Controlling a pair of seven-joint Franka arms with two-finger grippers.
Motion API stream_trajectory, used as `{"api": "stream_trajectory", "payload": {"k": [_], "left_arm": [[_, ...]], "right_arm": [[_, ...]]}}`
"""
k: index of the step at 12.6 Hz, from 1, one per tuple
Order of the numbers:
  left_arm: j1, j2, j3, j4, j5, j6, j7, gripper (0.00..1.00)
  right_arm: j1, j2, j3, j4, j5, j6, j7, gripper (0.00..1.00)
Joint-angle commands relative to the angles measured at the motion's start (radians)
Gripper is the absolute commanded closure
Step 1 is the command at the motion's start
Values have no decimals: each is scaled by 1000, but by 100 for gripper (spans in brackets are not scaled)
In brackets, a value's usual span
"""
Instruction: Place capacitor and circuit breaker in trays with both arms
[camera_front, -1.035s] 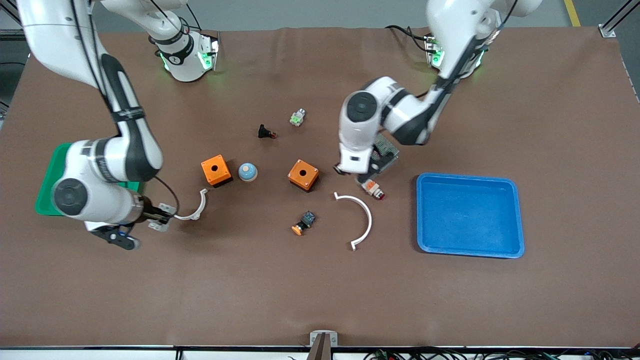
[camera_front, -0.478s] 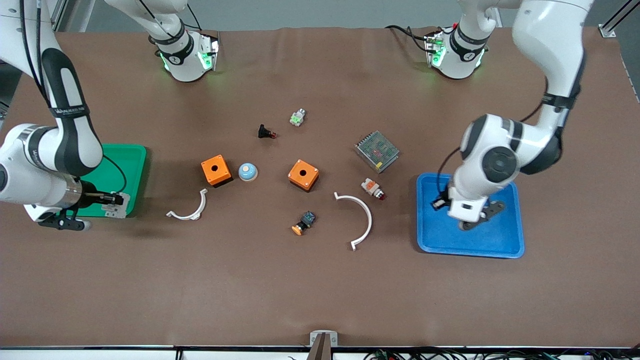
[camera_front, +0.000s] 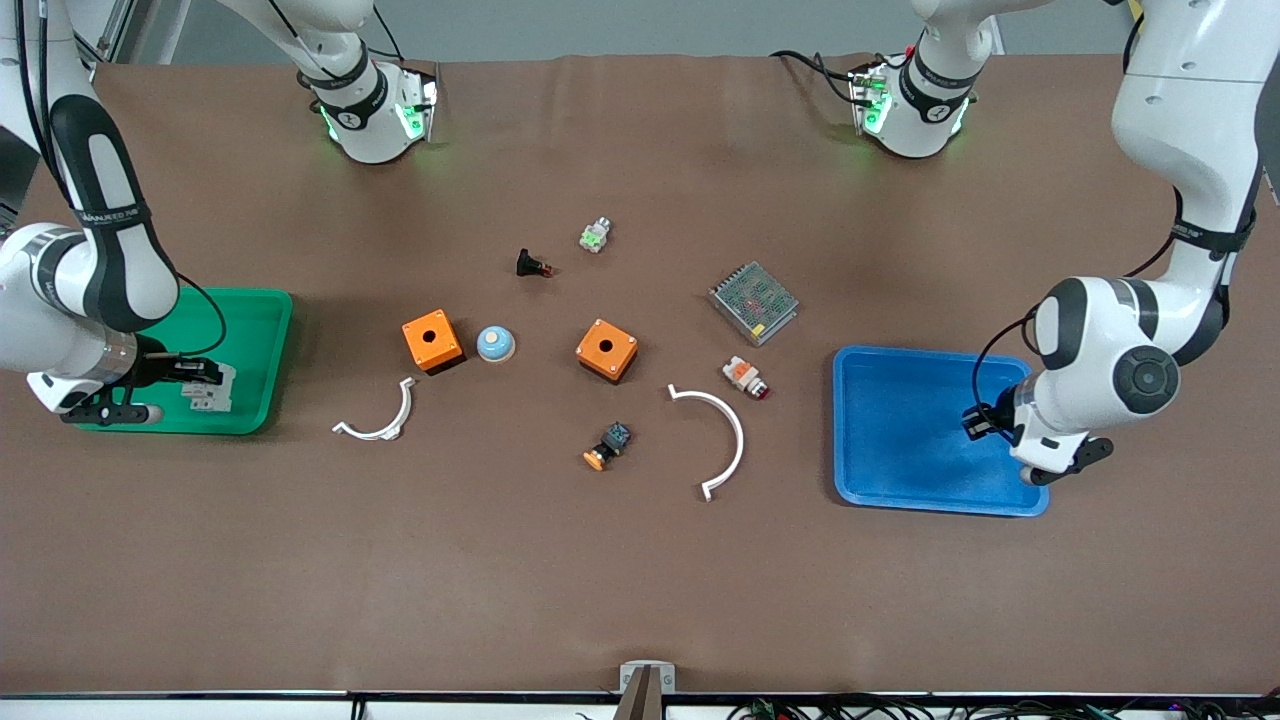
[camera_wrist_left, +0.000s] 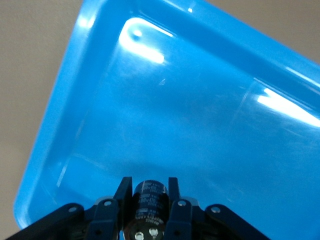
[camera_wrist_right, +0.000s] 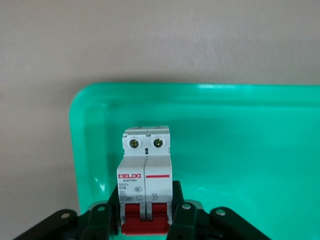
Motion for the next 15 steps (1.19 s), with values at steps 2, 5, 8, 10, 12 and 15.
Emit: {"api": "stream_trajectory", "payload": {"k": [2,5,8,10,12,15], "left_arm": [[-6,38,-13,36,12,25,14,62],[-3,41,-15,52,12,23,16,0],[-7,-55,-22,50,13,-30,34,0],[-10,-153,-33,53,12,-91,84,0],[-9,-261,-44,74,12,-134,152,0],[-7,-365,-45,203,1,-396,273,0]], "right_arm": [[-22,-40,19,-52,-15,2,-11,66],[-19,-49,19,-35,-15,-20,-6,5],[18,-62,22,79,-13,-148,-1,0],[50,-69,22,200,-13,-278,0,0],[58,-72,25,308,-11,-369,-1,0],[76,-89,26,443,-1,-468,3,0]]}}
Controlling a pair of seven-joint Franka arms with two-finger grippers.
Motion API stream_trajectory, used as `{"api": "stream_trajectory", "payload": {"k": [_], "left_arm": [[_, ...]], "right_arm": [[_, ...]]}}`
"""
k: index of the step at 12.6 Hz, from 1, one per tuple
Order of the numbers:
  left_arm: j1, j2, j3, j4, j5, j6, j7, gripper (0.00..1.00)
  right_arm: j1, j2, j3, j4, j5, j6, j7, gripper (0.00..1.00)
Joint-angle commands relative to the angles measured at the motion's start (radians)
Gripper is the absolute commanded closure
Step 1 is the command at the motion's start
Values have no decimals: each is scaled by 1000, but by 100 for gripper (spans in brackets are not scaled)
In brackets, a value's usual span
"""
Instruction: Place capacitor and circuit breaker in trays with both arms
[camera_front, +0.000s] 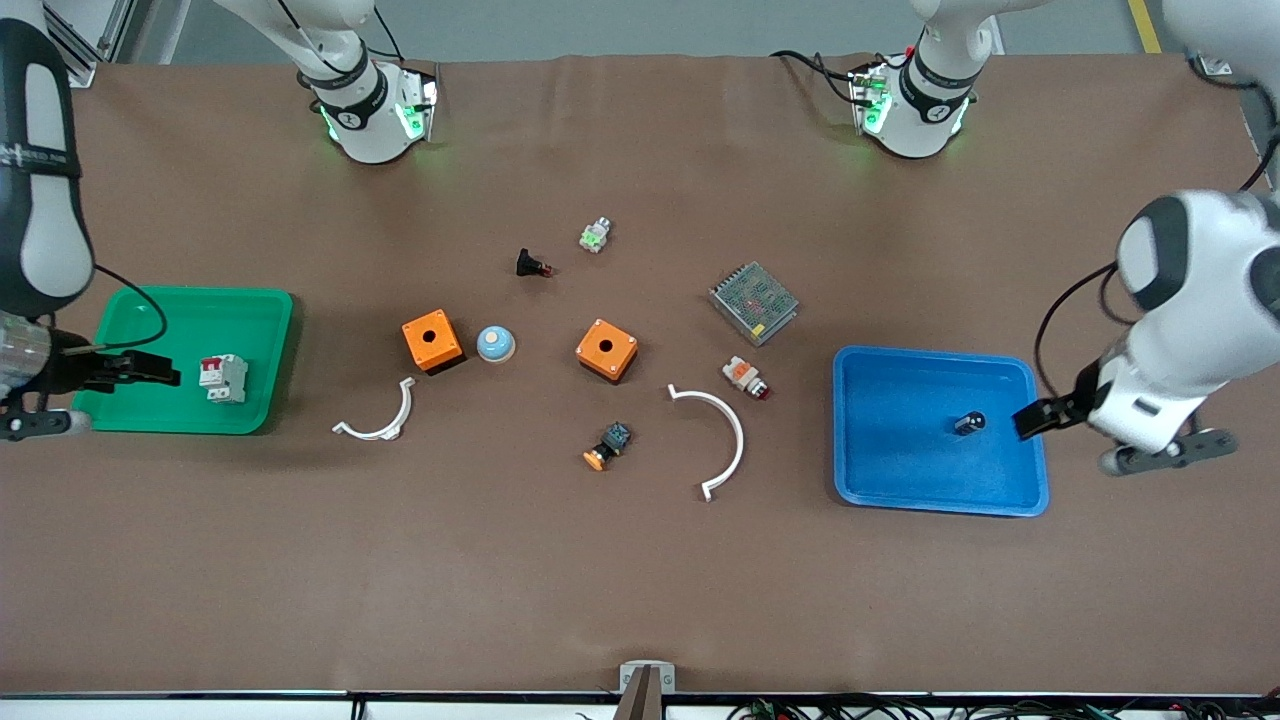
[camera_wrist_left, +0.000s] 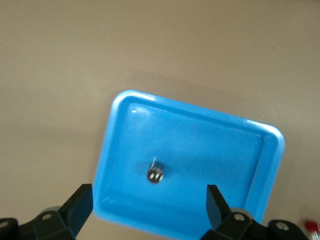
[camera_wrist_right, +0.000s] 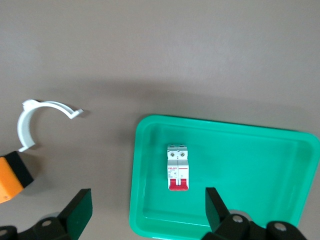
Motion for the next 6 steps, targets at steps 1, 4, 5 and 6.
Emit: {"api": "stream_trajectory", "payload": {"k": [1,4,5,6], "left_arm": [[2,-95,0,92,-2,-219,83,0],[2,-221,-6,120,-7,-375,121,0],[0,-260,-6,119,-16,-418,139,0],[2,-281,-6,119,-32,-451,146,0]], "right_arm": [[9,-30,1,77,2,-56,9,0],[62,-53,-11,133,4,-121,50,0],[77,-53,-21,173,4,-157,100,0],[114,-53,-53,210,4,-195,149,0]]}}
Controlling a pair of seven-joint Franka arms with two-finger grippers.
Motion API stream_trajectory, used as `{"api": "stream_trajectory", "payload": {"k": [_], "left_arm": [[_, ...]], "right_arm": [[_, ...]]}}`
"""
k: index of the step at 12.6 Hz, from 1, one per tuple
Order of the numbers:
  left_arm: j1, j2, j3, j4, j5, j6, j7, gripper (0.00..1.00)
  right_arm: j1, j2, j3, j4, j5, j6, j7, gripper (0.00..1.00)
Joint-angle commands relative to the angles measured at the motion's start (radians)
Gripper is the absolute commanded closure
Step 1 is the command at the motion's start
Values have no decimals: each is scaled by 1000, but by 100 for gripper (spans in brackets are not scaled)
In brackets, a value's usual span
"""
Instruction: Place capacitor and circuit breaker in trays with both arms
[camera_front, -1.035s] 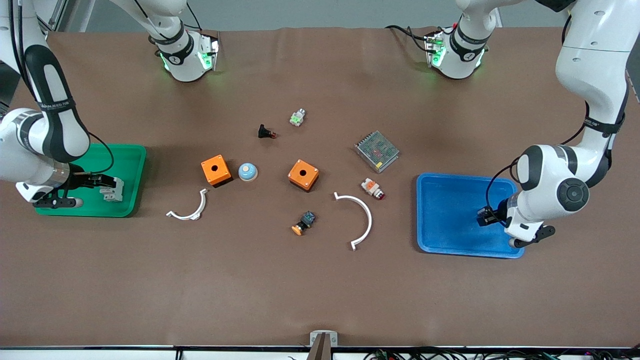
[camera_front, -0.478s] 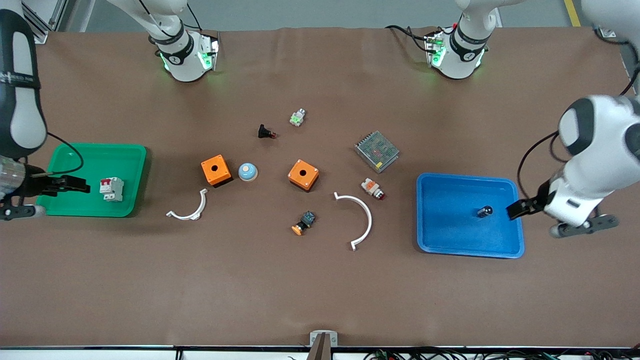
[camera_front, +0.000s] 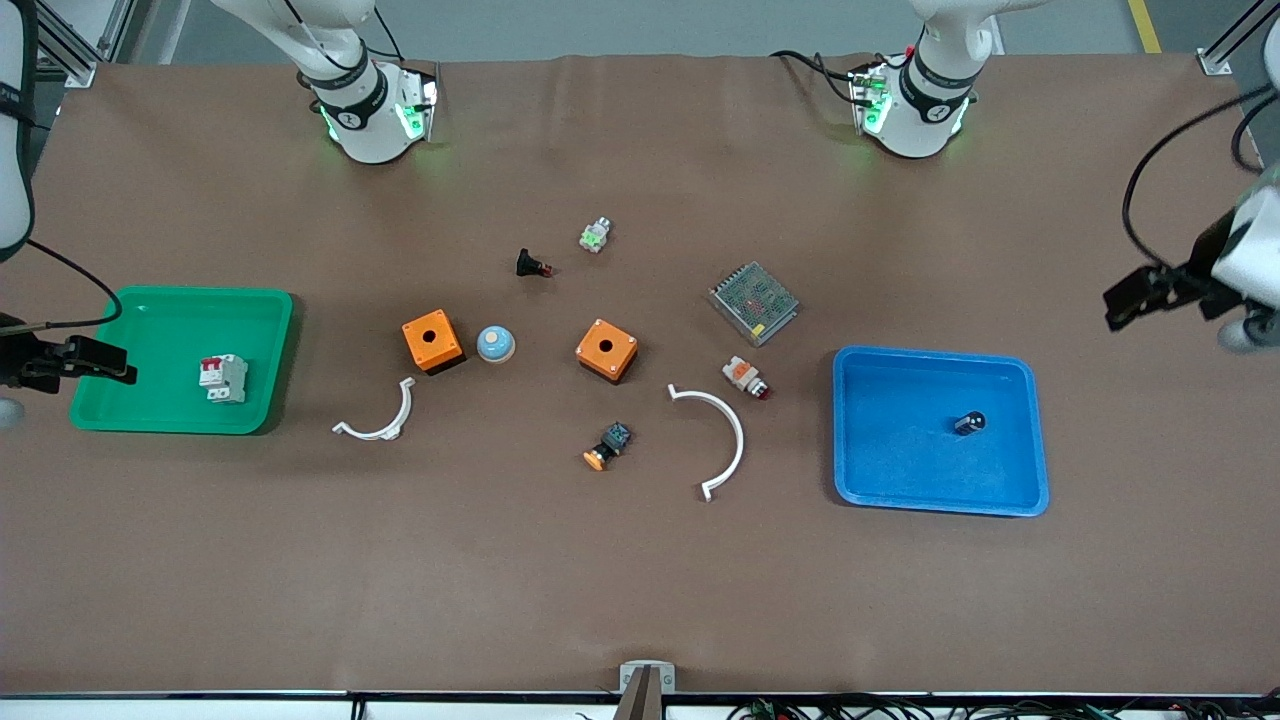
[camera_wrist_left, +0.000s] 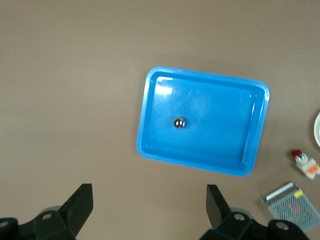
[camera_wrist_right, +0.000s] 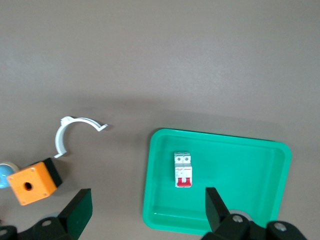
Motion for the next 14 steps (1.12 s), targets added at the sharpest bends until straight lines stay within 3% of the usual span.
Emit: {"api": "stream_trajectory", "payload": {"k": [1,3,4,6,10,12,14], "left_arm": [[-6,-70,7,-12,-53,-77,33,0],[-65,-98,36,-23,-84,-93,30,0],[-109,-106,82,-22,-95,-128,27,0],[-168,-135,135,-23,-135,-175,12,0],[-190,-176,138,-77,-139,-177,4,0],[-193,-175,135,-72,-132,-169,4,0],[-188,-140,135,-31,-126,-168,4,0]], "right_arm": [[106,-4,-100,97,4,-103,98,0],[192,-32,-188,107,6,-112,118,0],[200,-52,-198,107,6,-114,156,0],[197,-98,-187,107,23,-122,277,0],[141,-154,-138,101,49,-158,305,0],[110,-184,-84,95,44,-166,308,0],[110,-206,-75,86,41,-191,308,0]]}}
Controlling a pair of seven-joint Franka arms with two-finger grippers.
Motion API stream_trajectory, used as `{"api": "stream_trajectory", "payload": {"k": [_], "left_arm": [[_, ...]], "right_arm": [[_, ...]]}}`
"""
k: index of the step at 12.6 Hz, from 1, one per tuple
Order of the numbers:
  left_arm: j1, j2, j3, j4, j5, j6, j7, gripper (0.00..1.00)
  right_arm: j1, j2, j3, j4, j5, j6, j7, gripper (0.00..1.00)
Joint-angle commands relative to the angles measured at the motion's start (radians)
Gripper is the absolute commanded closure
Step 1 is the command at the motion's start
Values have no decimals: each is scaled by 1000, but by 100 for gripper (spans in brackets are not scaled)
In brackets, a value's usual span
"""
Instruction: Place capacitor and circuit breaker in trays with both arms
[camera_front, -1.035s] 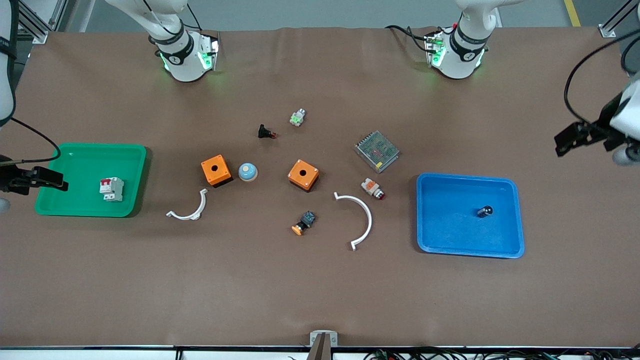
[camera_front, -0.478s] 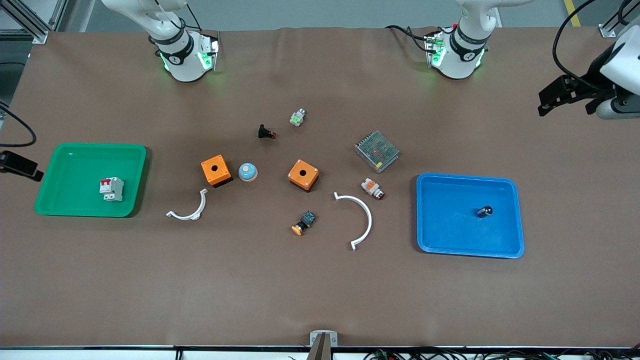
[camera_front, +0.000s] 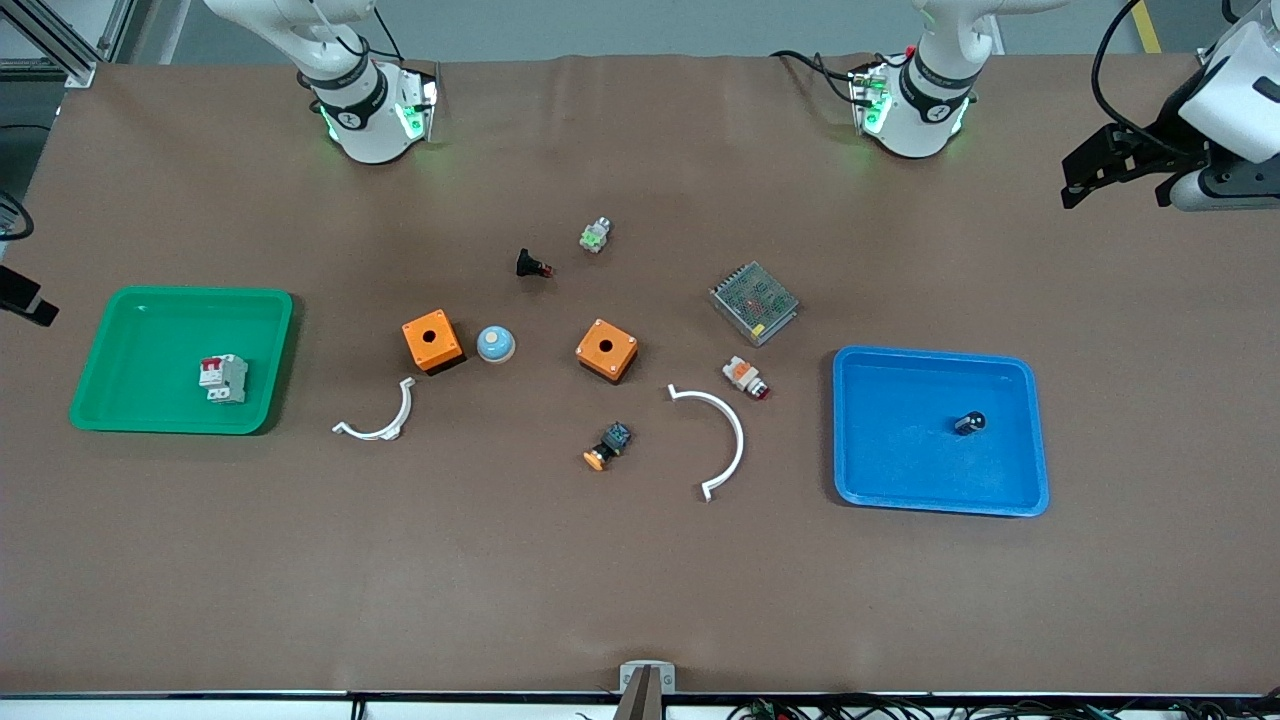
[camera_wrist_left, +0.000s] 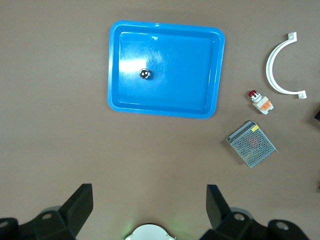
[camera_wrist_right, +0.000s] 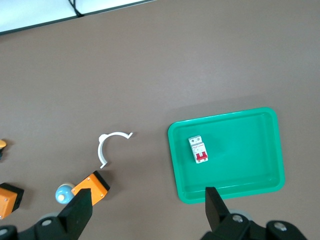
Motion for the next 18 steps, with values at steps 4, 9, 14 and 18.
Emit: {"api": "stream_trajectory", "payload": {"k": [4,9,14,18], "left_arm": [[-5,48,-3,56,13,5,-72,0],[-7,68,-3,63,13,5,-64,0],[-5,69,-5,62,11,5,-52,0],[-10,69,-6,63,11,4,-55,0]], "right_arm": [[-25,-151,42,-187,4,65,14,0],[-31,-156,57,-206,-4,69,14,0],[-33,-154,87,-200,-50,36,14,0],[-45,-154,98,-195,-60,31,15,0]]}}
